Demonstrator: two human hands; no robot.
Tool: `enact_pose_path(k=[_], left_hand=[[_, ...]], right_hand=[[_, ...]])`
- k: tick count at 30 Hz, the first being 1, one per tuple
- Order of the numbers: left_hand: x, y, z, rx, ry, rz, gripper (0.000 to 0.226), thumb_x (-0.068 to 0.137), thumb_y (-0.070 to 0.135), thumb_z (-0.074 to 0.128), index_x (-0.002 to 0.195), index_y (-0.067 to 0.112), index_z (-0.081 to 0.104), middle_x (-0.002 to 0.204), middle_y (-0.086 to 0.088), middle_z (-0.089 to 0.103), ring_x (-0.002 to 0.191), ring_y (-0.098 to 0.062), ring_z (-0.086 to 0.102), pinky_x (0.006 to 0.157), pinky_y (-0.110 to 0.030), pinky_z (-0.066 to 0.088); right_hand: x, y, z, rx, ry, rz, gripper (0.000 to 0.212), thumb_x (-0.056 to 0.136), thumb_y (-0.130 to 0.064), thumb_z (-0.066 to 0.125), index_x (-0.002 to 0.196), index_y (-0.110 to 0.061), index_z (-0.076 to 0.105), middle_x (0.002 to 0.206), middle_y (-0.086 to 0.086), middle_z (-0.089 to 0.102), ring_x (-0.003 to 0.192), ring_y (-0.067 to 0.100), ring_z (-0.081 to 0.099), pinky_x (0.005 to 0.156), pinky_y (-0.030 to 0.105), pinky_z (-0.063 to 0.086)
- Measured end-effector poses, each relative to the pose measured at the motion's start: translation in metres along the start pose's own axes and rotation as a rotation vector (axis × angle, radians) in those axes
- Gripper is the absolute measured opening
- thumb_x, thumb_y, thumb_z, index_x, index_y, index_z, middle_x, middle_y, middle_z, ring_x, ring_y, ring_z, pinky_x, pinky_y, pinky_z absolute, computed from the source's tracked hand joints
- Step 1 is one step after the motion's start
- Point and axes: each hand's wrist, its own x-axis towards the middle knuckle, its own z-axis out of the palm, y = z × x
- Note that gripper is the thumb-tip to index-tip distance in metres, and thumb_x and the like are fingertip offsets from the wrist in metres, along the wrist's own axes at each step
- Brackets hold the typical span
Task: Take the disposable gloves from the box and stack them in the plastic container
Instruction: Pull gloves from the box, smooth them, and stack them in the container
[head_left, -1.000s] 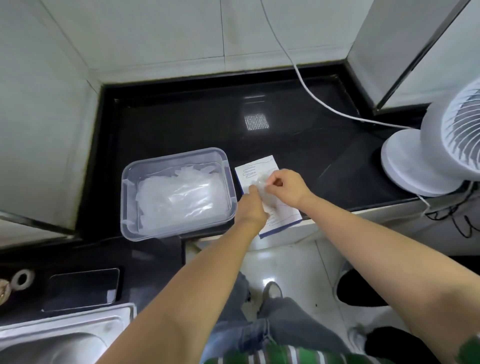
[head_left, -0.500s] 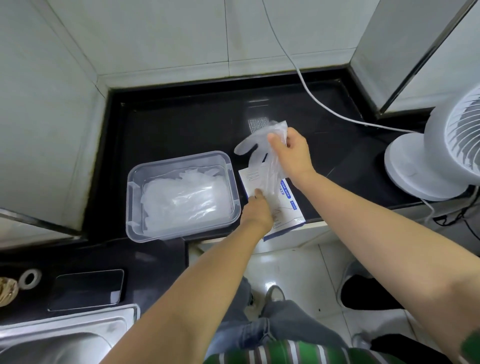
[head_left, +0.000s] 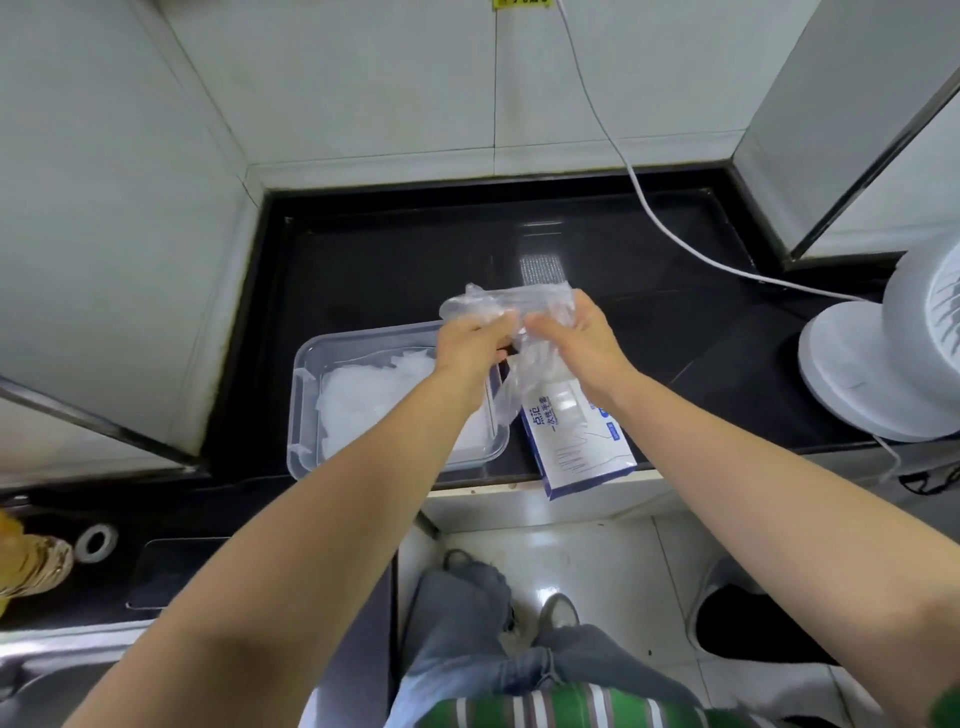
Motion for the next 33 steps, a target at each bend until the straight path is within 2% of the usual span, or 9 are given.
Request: enact_pose_path(k=[4, 9, 12, 15, 18, 21, 26, 30, 33], left_hand=[[0.006, -0.007, -0.033, 0.049, 0.192, 0.172, 0.017, 0.094, 0.018, 0.062, 0.077, 0.013, 0.064, 0.082, -0.011, 0.06, 0.074, -0.021, 0.056, 0.063, -0.025, 0.052], [0.002, -0.01, -0.073, 0.141, 0.361, 0.166, 0.03, 0.102, 0.026, 0.043, 0.076, 0.021, 0.056, 0.077, -0.002, 0.06, 0.071, -0.01, 0.057, 0.057, -0.016, 0.041], [0.004, -0.012, -0.091, 0.051, 0.338, 0.045, 0.027, 0.104, 0.031, 0.038, 0.104, 0.015, 0.059, 0.092, -0.006, 0.06, 0.094, -0.02, 0.06, 0.069, -0.021, 0.047], [-0.004, -0.012, -0.102, -0.029, 0.321, 0.151, 0.034, 0.104, 0.023, 0.041, 0.125, 0.0, 0.055, 0.107, -0.024, 0.06, 0.097, -0.035, 0.061, 0.089, -0.041, 0.05], [-0.007, -0.01, -0.108, -0.004, 0.319, 0.184, 0.037, 0.104, 0.031, 0.041, 0.119, 0.003, 0.059, 0.093, -0.018, 0.059, 0.072, -0.018, 0.06, 0.067, -0.029, 0.049], [-0.007, -0.015, -0.116, 0.016, 0.278, 0.147, 0.044, 0.095, 0.049, 0.04, 0.107, 0.016, 0.066, 0.096, -0.024, 0.064, 0.088, -0.032, 0.066, 0.081, -0.045, 0.056], [-0.01, -0.021, -0.127, 0.128, 0.359, 0.268, 0.025, 0.105, 0.03, 0.035, 0.094, 0.014, 0.051, 0.068, -0.002, 0.049, 0.056, -0.015, 0.047, 0.05, -0.035, 0.041], [-0.006, -0.031, -0.132, 0.199, 0.419, 0.227, 0.025, 0.105, 0.029, 0.036, 0.101, 0.013, 0.054, 0.069, -0.008, 0.05, 0.051, -0.018, 0.048, 0.045, -0.03, 0.041], [-0.005, -0.034, -0.132, 0.319, 0.458, 0.18, 0.027, 0.104, 0.029, 0.039, 0.108, 0.009, 0.057, 0.072, -0.008, 0.055, 0.055, -0.021, 0.054, 0.047, -0.033, 0.046]], right_hand=[[0.0, 0.0, 0.023, -0.089, -0.167, 0.014, 0.041, 0.086, -0.004, 0.072, 0.123, -0.006, 0.056, 0.109, 0.01, 0.068, 0.092, 0.011, 0.066, 0.078, 0.026, 0.056], [0.0, -0.008, 0.056, -0.194, -0.389, 0.071, 0.029, 0.092, -0.018, 0.068, 0.115, -0.002, 0.061, 0.075, 0.004, 0.055, 0.058, 0.008, 0.05, 0.049, 0.019, 0.04], [0.0, -0.01, 0.077, -0.03, -0.393, 0.14, 0.035, 0.099, -0.036, 0.054, 0.122, -0.01, 0.06, 0.105, 0.012, 0.063, 0.088, 0.02, 0.063, 0.077, 0.036, 0.054], [0.005, -0.008, 0.096, -0.042, -0.345, 0.202, 0.046, 0.097, -0.032, 0.047, 0.142, -0.026, 0.047, 0.135, 0.001, 0.053, 0.119, 0.024, 0.056, 0.1, 0.039, 0.048], [0.012, 0.002, 0.104, -0.122, -0.471, 0.29, 0.054, 0.078, -0.038, 0.063, 0.13, -0.025, 0.057, 0.118, -0.001, 0.061, 0.108, 0.02, 0.062, 0.103, 0.042, 0.047], [0.006, 0.001, 0.106, -0.15, -0.595, 0.293, 0.033, 0.084, -0.035, 0.068, 0.108, -0.012, 0.069, 0.097, 0.005, 0.068, 0.091, 0.021, 0.064, 0.086, 0.032, 0.052], [0.012, 0.002, 0.097, 0.075, -0.337, 0.259, 0.027, 0.087, -0.018, 0.073, 0.108, -0.001, 0.068, 0.099, 0.013, 0.071, 0.089, 0.025, 0.068, 0.078, 0.033, 0.057], [0.011, -0.001, 0.093, 0.055, -0.298, 0.278, 0.018, 0.09, -0.02, 0.071, 0.101, -0.007, 0.067, 0.098, 0.012, 0.068, 0.09, 0.023, 0.066, 0.088, 0.039, 0.055], [0.007, -0.002, 0.099, -0.102, -0.286, 0.193, 0.01, 0.091, -0.014, 0.067, 0.088, -0.005, 0.067, 0.081, 0.01, 0.063, 0.074, 0.016, 0.06, 0.073, 0.029, 0.055]])
